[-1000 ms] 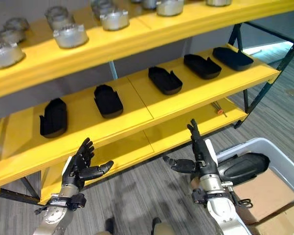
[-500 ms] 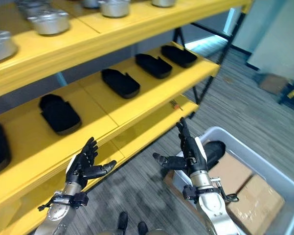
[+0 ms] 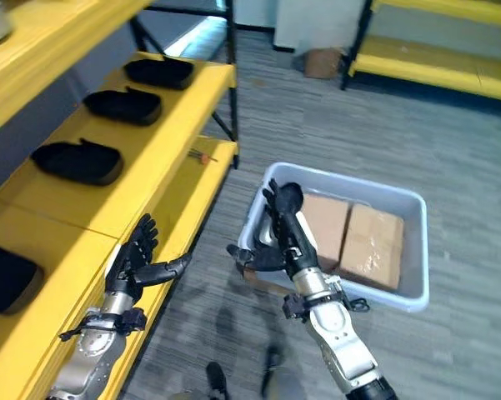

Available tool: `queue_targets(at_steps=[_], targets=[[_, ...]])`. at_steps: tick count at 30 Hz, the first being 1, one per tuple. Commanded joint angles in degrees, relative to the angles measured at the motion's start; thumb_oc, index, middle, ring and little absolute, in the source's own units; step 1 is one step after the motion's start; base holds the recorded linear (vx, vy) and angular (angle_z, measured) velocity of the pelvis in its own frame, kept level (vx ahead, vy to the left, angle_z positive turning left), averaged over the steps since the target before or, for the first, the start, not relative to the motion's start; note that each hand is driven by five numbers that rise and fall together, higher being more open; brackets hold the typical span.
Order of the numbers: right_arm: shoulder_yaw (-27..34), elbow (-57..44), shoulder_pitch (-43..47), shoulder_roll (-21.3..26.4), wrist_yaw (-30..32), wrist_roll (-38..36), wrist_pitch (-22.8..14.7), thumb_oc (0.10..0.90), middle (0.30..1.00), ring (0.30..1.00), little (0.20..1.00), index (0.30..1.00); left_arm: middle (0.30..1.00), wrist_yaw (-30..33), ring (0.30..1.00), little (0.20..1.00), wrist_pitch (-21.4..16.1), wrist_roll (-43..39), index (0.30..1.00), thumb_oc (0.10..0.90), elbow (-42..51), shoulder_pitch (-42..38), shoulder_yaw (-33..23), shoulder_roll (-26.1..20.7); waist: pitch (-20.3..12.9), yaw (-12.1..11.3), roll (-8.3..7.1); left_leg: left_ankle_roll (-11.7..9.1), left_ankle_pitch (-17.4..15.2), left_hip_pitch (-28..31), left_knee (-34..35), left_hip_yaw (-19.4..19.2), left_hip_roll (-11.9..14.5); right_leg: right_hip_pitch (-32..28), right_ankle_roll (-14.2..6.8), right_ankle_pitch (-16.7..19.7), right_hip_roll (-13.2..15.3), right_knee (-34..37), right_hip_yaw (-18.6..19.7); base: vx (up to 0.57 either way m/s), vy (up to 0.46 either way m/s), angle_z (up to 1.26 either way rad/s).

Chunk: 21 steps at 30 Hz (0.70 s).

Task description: Move parts from the plastic box to the shelf.

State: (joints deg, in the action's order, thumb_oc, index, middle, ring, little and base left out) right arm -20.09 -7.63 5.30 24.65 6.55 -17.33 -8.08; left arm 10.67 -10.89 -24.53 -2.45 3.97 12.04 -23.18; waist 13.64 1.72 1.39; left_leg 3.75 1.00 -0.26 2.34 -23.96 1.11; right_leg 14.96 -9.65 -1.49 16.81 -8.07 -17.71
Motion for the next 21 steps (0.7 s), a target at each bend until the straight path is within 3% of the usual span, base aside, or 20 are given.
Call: queue_targets(at_steps=[1, 6, 8, 9, 10, 12, 14, 16, 17, 19, 21], targets=[[3.91, -4.65, 1.0, -0.12, 1.09, 1.55, -4.39, 0.9, 1.0, 1.0, 1.0, 1.0, 1.0, -0.57, 1.0, 1.0, -5.05, -0.74, 1.0, 0.9, 5.44, -1.45, -2.39, -0.25, -2.3, 0.83, -2.15, -1.99, -5.07, 5.49, -0.68, 8.0, 0.84, -5.22, 2.37, 9.04, -8.18, 6.89, 5.56, 0.16, -0.199, 0.09], [5.22, -6.06, -0.89, 1.95, 0.64, 0.21, -5.26, 0.9, 1.0, 1.0, 1.0, 1.0, 1.0, -0.99, 1.0, 1.0, -5.1, -1.2, 1.0, 0.9, 4.76, -2.89, -1.71, 1.46, -4.35, 2.19, -2.75, -4.55, -5.54, 4.72, -6.46, 8.99, 3.86, -8.7, 4.51, 7.42, -9.97, 8.35, 3.21, 0.19, -0.263, 0.44], [5.89, -6.03, -2.1, 2.4, 1.17, -0.98, -5.67, 0.9, 1.0, 1.0, 1.0, 1.0, 1.0, -1.29, 1.0, 1.0, -4.81, -1.4, 1.0, 0.9, 4.35, -3.39, -1.04, 1.7, -4.2, 2.86, -2.47, -6.6, -2.74, 3.01, -12.86, 9.39, 7.09, -10.4, 6.57, 5.53, -11.85, 8.77, 2.51, 0.16, -0.255, -0.02], [5.91, -6.05, -2.12, 2.42, 1.16, -0.98, -5.66, 0.9, 1.0, 1.0, 1.0, 1.0, 1.0, -1.29, 1.0, 1.0, -4.81, -1.4, 1.0, 0.9, 4.35, -3.39, -1.02, 1.71, -4.22, 2.93, -2.4, -6.66, -2.87, 2.82, -13.15, 9.52, 7.22, -10.4, 6.63, 5.52, -11.93, 8.79, 2.41, 0.14, -0.237, -0.09], [6.09, -7.14, -3.27, 3.18, 0.76, -1.65, -5.71, 0.9, 1.0, 1.0, 1.0, 1.0, 1.0, -1.38, 1.0, 1.0, -4.67, -1.67, 1.0, 0.9, 4.9, -2.63, -1.15, 1.86, -3.19, 2.65, -2.5, -7.3, -0.07, 0.32, -20.79, 11.11, 8.16, -12.06, 8.24, 4.26, -13.13, 9.34, 2.58, 0.12, -0.21, -0.08], [6.35, -7.45, -3.68, 3.61, 0.61, -1.72, -5.75, 0.9, 1.0, 1.0, 1.0, 1.0, 1.0, -1.29, 1.0, 1.0, -4.75, -1.69, 1.0, 0.9, 4.99, -2.4, -1.04, 1.96, -2.55, 2.51, -2.5, -7.62, 1.05, -1.73, -25.18, 12.89, 7.78, -12.53, 8.79, 4.1, -13.52, 9.59, 2.61, 0.08, -0.163, 0.0], [6.62, -7.86, -4.06, 4.5, 0.23, -1.38, -5.62, 0.9, 1.0, 1.0, 1.0, 1.0, 1.0, -1.29, 1.0, 1.0, -4.65, -1.72, 1.0, 0.9, 5.2, -1.97, -0.89, 2.02, -1.0, 1.75, -3.24, -7.63, 2.99, -6.26, -31.32, 16.91, 5.3, -12.94, 9.36, 3.81, -13.57, 10.33, 3.1, 0.04, -0.091, -0.25], [7.38, -7.78, -4.65, 5.28, 0.25, -1.3, -5.61, 0.9, 1.0, 1.0, 1.0, 1.0, 1.0, -1.83, 1.0, 1.0, -4.38, -1.95, 1.0, 0.9, 6.01, -0.74, -1.13, 1.91, -0.02, 1.2, -3.8, -6.89, 2.17, -9.89, -27.72, 18.09, 5.98, -13.81, 8.67, 3.87, -12.84, 11.55, 3.58, 0.2, 0.145, -0.06], [8.7, -7.32, -4.49, 6.58, 1.39, -0.78, -6.17, 0.9, 1.0, 1.0, 1.0, 1.0, 1.0, -1.1, 1.0, 1.0, -5.06, -1.9, 1.0, 0.9, 6.12, 0.57, -2.1, 1.6, 0.99, 0.37, -3.94, -9.09, 9.22, -10.8, -3.83, 19.66, 13.14, -13.43, 5.6, 4.08, -10.3, 12.77, 5.73, 0.35, 0.429, 0.17], [8.9, -7.34, -4.59, 6.83, 1.43, -0.56, -6.29, 0.9, 1.0, 1.0, 1.0, 1.0, 1.0, -0.98, 1.0, 1.0, -5.12, -1.74, 1.0, 0.9, 5.79, 0.72, -2.22, 1.9, 1.04, 0.17, -3.35, -9.99, 10.63, -10.51, -1.2, 19.74, 13.48, -13.39, 4.9, 3.99, -10.19, 13.07, 6.26, 0.23, 0.334, -0.18], [9.09, -7.71, -5.36, 6.25, 0.74, -0.53, -6.09, 0.9, 1.0, 1.0, 1.0, 1.0, 1.0, -1.79, 1.0, 1.0, -5.33, -2.43, 1.0, 0.9, 5.72, 1.22, -2.25, 2.28, 0.48, 0.68, -2.09, -10.47, 9.14, -7.41, 1.76, 15.95, 13.49, -12.5, 3.96, 4.6, -9.64, 13.07, 7.99, 0.15, 0.268, -0.65]])
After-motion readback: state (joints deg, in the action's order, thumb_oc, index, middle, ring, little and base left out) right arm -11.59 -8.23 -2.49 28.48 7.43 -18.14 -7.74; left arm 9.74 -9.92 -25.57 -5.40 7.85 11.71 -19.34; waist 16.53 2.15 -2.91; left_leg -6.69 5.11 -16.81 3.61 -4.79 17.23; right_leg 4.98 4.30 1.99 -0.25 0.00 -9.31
